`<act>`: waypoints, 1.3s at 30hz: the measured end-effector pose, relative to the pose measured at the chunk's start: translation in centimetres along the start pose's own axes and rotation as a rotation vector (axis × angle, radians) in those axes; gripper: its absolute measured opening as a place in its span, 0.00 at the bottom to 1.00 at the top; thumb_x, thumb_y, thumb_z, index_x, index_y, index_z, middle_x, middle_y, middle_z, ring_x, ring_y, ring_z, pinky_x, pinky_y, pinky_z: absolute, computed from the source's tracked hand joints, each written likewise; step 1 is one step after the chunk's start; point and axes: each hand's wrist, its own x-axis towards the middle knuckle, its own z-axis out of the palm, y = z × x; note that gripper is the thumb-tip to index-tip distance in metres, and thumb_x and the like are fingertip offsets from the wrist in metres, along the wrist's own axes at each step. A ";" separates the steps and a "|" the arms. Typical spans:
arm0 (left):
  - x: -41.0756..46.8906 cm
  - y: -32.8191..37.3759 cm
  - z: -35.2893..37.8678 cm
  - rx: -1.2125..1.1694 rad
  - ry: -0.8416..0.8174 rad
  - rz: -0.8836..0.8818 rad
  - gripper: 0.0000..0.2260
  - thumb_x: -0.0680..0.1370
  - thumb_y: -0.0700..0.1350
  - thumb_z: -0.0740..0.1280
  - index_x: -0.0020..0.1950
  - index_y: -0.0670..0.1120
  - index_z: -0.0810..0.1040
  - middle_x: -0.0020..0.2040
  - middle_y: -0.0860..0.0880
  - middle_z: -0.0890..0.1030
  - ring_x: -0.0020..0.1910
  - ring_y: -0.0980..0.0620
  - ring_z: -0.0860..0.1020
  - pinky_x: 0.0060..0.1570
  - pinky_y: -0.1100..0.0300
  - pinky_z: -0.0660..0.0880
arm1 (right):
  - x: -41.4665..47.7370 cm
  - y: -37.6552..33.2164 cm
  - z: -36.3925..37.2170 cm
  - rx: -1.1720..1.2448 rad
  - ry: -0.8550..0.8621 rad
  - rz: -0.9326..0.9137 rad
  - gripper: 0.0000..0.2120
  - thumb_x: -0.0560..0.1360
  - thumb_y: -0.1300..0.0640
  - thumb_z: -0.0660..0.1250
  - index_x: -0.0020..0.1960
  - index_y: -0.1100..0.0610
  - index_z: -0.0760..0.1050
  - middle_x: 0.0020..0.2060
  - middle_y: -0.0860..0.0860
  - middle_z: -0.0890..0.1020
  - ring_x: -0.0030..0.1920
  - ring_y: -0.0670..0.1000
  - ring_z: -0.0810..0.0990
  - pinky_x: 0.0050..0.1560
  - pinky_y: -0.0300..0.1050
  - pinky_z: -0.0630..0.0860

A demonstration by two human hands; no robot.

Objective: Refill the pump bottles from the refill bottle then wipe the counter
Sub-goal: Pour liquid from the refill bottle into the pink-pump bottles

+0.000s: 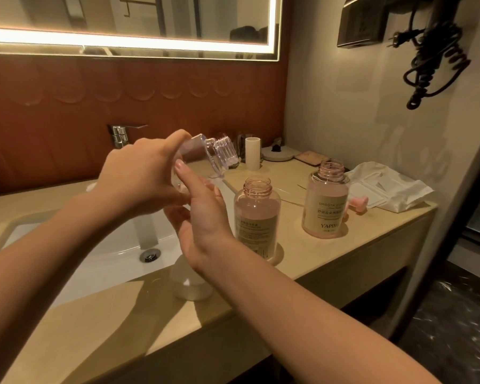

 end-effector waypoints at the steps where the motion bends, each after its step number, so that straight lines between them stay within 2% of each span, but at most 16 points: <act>1: 0.0 0.1 -0.1 0.013 -0.008 0.000 0.30 0.67 0.54 0.74 0.66 0.51 0.66 0.48 0.47 0.80 0.40 0.48 0.72 0.35 0.58 0.65 | 0.1 0.1 0.0 0.012 0.001 -0.004 0.24 0.72 0.52 0.72 0.64 0.53 0.68 0.54 0.55 0.78 0.51 0.51 0.77 0.57 0.46 0.75; 6: 0.5 0.2 -0.3 0.098 -0.032 0.032 0.32 0.66 0.54 0.75 0.66 0.51 0.65 0.48 0.46 0.80 0.40 0.47 0.70 0.36 0.55 0.69 | 0.5 0.5 0.1 0.007 0.028 -0.025 0.31 0.71 0.47 0.72 0.70 0.51 0.64 0.60 0.56 0.78 0.53 0.51 0.79 0.57 0.45 0.76; 10: 0.9 0.5 -0.5 0.163 -0.061 0.068 0.33 0.67 0.53 0.76 0.67 0.51 0.64 0.49 0.46 0.80 0.40 0.47 0.72 0.34 0.57 0.69 | 0.2 0.4 0.2 0.024 0.040 -0.022 0.31 0.71 0.45 0.71 0.70 0.52 0.65 0.54 0.53 0.78 0.49 0.49 0.78 0.50 0.41 0.75; 13: 1.0 0.6 -0.7 0.182 -0.056 0.086 0.32 0.68 0.51 0.75 0.67 0.51 0.64 0.49 0.46 0.80 0.40 0.47 0.72 0.31 0.59 0.65 | 0.2 0.4 0.2 0.030 0.046 -0.019 0.32 0.71 0.45 0.71 0.70 0.53 0.64 0.57 0.55 0.78 0.50 0.50 0.77 0.52 0.42 0.75; 17: 1.3 0.6 -0.5 0.212 -0.044 0.121 0.32 0.68 0.51 0.75 0.66 0.52 0.63 0.47 0.47 0.80 0.40 0.46 0.74 0.31 0.58 0.68 | 0.1 0.2 0.2 0.022 0.054 -0.010 0.33 0.72 0.44 0.70 0.72 0.52 0.62 0.60 0.56 0.77 0.55 0.51 0.78 0.57 0.45 0.76; 22: 1.5 0.5 -0.4 0.246 -0.033 0.148 0.30 0.68 0.51 0.75 0.65 0.51 0.64 0.45 0.47 0.79 0.39 0.46 0.76 0.30 0.58 0.69 | -0.2 0.0 0.3 0.042 0.063 -0.008 0.33 0.72 0.44 0.70 0.72 0.52 0.62 0.60 0.56 0.77 0.54 0.51 0.79 0.51 0.43 0.78; 25: 1.5 0.5 -0.3 0.267 -0.038 0.152 0.30 0.68 0.52 0.74 0.65 0.52 0.64 0.45 0.48 0.79 0.40 0.46 0.76 0.30 0.59 0.68 | -0.2 0.0 0.3 0.043 0.063 -0.005 0.35 0.72 0.44 0.70 0.74 0.52 0.60 0.62 0.56 0.75 0.58 0.52 0.78 0.53 0.44 0.78; 29: 1.6 0.6 -0.1 0.269 -0.042 0.164 0.32 0.67 0.53 0.75 0.65 0.52 0.63 0.46 0.47 0.79 0.41 0.45 0.77 0.34 0.55 0.76 | 0.0 0.1 0.2 0.030 0.068 -0.006 0.38 0.71 0.43 0.71 0.75 0.52 0.59 0.64 0.56 0.74 0.61 0.54 0.76 0.58 0.47 0.77; 32: 1.7 0.6 0.0 0.264 -0.043 0.172 0.32 0.67 0.53 0.75 0.65 0.52 0.63 0.45 0.47 0.79 0.41 0.45 0.77 0.35 0.53 0.77 | -0.1 0.1 0.1 0.025 0.076 -0.008 0.37 0.71 0.43 0.70 0.75 0.52 0.59 0.64 0.56 0.75 0.61 0.54 0.76 0.58 0.47 0.77; 35: 1.8 0.8 0.0 0.293 -0.040 0.168 0.31 0.68 0.53 0.75 0.65 0.52 0.63 0.45 0.48 0.79 0.40 0.46 0.77 0.31 0.58 0.72 | -0.2 -0.2 0.0 0.024 0.074 0.002 0.37 0.71 0.43 0.70 0.74 0.52 0.59 0.60 0.56 0.77 0.58 0.52 0.78 0.58 0.46 0.77; 39: 2.0 1.1 -0.3 0.340 -0.050 0.168 0.31 0.69 0.51 0.74 0.67 0.52 0.62 0.46 0.48 0.79 0.39 0.48 0.76 0.27 0.61 0.65 | -0.3 -0.3 0.0 0.001 0.071 0.038 0.39 0.71 0.41 0.70 0.75 0.52 0.58 0.61 0.55 0.77 0.59 0.53 0.78 0.58 0.47 0.76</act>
